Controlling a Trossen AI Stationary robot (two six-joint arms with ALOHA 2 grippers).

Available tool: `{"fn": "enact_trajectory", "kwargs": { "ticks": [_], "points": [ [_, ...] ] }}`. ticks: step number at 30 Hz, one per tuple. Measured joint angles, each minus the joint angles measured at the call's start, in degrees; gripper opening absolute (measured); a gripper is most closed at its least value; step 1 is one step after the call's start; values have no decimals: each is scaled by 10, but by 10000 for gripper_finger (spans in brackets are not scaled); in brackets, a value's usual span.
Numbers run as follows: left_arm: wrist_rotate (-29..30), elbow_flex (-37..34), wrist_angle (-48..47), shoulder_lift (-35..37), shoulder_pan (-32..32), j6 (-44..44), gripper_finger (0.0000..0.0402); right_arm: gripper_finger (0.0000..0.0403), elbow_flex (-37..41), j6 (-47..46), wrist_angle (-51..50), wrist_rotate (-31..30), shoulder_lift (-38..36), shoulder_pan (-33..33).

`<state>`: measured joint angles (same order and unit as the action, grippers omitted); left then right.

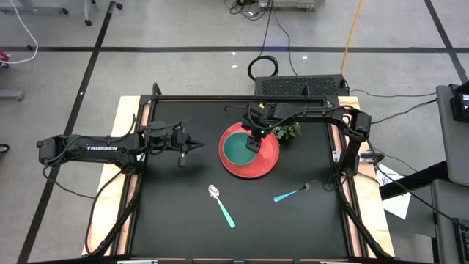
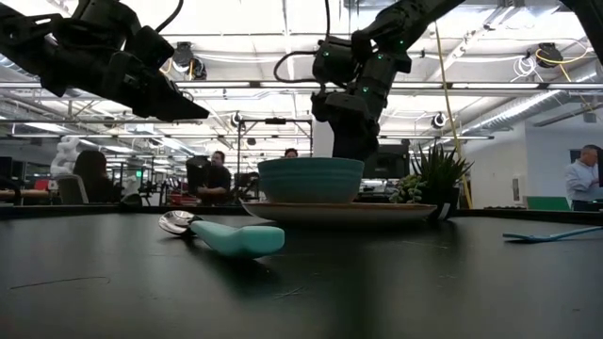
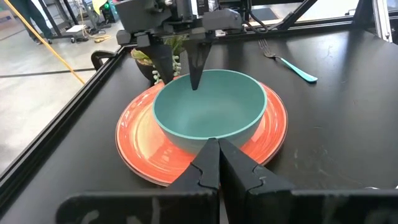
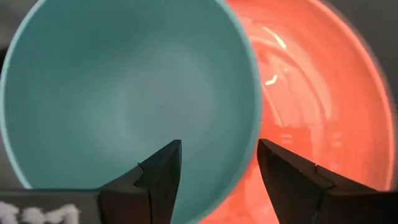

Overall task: Set table place
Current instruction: Stack the green bowl on the orange plate

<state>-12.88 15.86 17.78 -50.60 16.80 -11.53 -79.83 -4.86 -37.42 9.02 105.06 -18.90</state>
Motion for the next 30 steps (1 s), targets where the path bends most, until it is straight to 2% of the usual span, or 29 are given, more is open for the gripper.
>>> {"fn": "enact_trajectory", "kwargs": {
  "ticks": [12,18,22,28,30],
  "points": [
    [0,0,0,0,0,6,3,168,1,-2,6,0,43,7],
    [0,0,0,0,0,7,3,146,0,9,10,0,41,6],
    [0,0,0,0,0,7,3,108,-4,10,4,0,38,6],
    [0,0,0,0,0,9,3,17,-4,15,1,0,38,6],
    [0,0,0,0,0,9,3,7,-4,14,1,0,38,4]
  ]
}}
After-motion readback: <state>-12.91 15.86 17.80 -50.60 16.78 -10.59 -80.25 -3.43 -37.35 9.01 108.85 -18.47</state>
